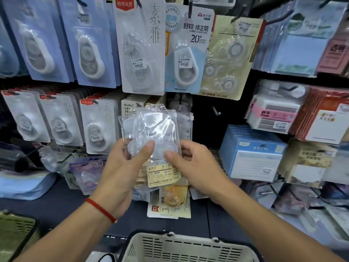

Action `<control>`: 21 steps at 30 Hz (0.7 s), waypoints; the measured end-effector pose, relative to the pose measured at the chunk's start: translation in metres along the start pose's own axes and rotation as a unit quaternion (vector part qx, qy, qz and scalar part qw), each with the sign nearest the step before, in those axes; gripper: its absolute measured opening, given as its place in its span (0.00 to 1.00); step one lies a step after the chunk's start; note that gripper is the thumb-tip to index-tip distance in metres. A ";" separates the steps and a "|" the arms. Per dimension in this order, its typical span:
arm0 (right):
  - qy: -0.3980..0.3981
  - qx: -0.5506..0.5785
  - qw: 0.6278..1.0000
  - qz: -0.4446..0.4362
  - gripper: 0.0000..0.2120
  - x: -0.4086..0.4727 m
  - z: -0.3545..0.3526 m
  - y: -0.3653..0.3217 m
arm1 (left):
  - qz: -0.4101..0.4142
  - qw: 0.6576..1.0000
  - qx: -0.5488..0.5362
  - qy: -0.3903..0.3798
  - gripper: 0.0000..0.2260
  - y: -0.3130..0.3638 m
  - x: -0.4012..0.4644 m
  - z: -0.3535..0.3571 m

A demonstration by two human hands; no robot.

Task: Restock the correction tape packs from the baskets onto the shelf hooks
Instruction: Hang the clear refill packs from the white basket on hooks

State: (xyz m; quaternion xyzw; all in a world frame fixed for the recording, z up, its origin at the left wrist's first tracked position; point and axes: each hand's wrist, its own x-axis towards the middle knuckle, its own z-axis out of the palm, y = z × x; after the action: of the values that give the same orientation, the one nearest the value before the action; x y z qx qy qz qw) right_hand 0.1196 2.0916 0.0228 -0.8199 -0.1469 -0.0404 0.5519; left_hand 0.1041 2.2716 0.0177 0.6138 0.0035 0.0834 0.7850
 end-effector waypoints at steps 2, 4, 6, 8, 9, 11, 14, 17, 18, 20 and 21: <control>0.001 0.037 0.999 0.004 0.11 0.000 -0.002 0.001 | 0.001 1.000 0.003 0.004 0.33 0.001 0.000 0.001; 0.019 0.052 0.998 0.001 0.09 0.000 -0.003 0.002 | 0.010 1.000 0.007 0.006 0.27 0.000 0.000 0.001; 0.054 0.067 0.996 0.007 0.10 0.000 -0.002 0.004 | 0.027 0.999 0.014 0.020 0.20 -0.002 0.002 -0.002; 0.094 0.078 0.992 0.018 0.13 0.000 -0.001 0.007 | 0.059 0.996 0.043 0.054 0.16 -0.002 0.004 -0.006; 0.107 0.089 0.990 0.027 0.13 0.000 0.000 0.008 | 0.079 0.992 0.060 0.074 0.15 -0.001 0.006 -0.009; 0.116 0.099 0.987 0.041 0.11 -0.001 0.001 0.008 | 0.110 0.986 0.078 0.100 0.14 0.002 0.008 -0.013; 0.112 0.106 0.987 0.050 0.07 -0.001 0.000 0.008 | 0.129 0.983 0.071 0.113 0.15 0.005 0.007 -0.015; 0.099 0.132 0.984 0.059 0.05 -0.002 0.001 0.007 | 0.124 0.983 0.068 0.119 0.22 0.007 0.006 -0.013; 0.102 0.136 0.984 0.058 0.06 -0.003 0.002 0.007 | 0.123 0.983 0.067 0.118 0.22 0.007 0.006 -0.013; 0.111 0.140 0.982 0.057 0.09 -0.003 0.002 0.006 | 0.123 0.983 0.061 0.118 0.21 0.008 0.006 -0.013; 0.113 0.141 0.982 0.059 0.09 -0.002 0.002 0.007 | 0.123 0.983 0.058 0.120 0.21 0.008 0.005 -0.014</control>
State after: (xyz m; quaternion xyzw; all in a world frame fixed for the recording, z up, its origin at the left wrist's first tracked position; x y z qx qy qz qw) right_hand 0.1191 2.0904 0.0156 -0.7312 -0.0390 -0.0790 0.6765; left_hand 0.1069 2.2872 0.0224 0.6398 0.0270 0.2526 0.7253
